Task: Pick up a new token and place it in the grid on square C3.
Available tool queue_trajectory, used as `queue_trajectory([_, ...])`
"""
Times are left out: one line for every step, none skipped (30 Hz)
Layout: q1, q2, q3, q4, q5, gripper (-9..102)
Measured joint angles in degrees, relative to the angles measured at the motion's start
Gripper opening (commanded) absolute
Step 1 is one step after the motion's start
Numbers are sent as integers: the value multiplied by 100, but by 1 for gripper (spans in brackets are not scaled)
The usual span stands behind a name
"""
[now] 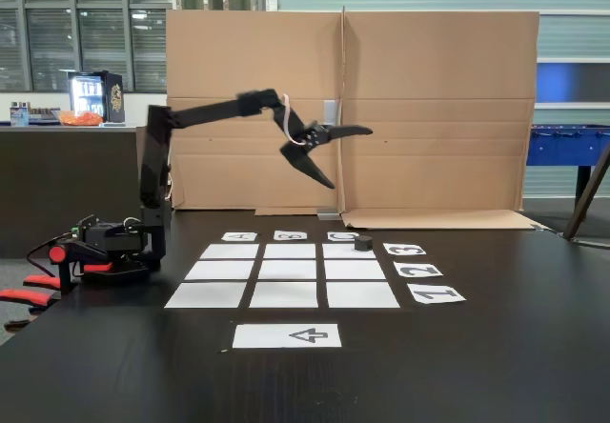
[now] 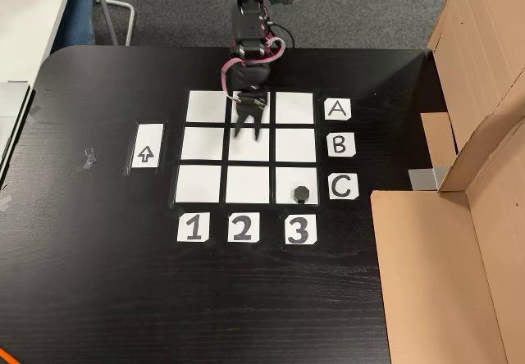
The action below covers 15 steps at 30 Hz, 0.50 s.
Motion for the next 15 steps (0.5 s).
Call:
queue_trajectory([193, 264, 281, 0, -70, 56])
queue_trajectory([369, 492, 545, 0, -158, 55])
queue_trajectory([536, 712, 809, -18, -246, 52])
queue_trajectory([694, 940, 1063, -35, -360, 50])
queue_trajectory([861, 1178, 1292, -53, -475, 47])
queue_trajectory([1063, 1389, 1468, -53, -606, 43])
queue_trajectory([1283, 1600, 1600, -53, -668, 39])
queue_trajectory([1521, 1819, 1731, -53, -712, 36])
queue_trajectory([1749, 2021, 1828, -53, -809, 27])
queue_trajectory([1978, 2241, 1925, -53, -870, 20])
queue_trajectory([2162, 2435, 1978, -53, -932, 14])
queue_trajectory([2347, 2619, 2030, -53, -967, 9])
queue_trajectory([2522, 2733, 2039, -53, -993, 1])
queue_trajectory([2654, 2883, 2162, -62, -1011, 0])
queue_trajectory([2874, 3085, 2312, -53, -1046, 0])
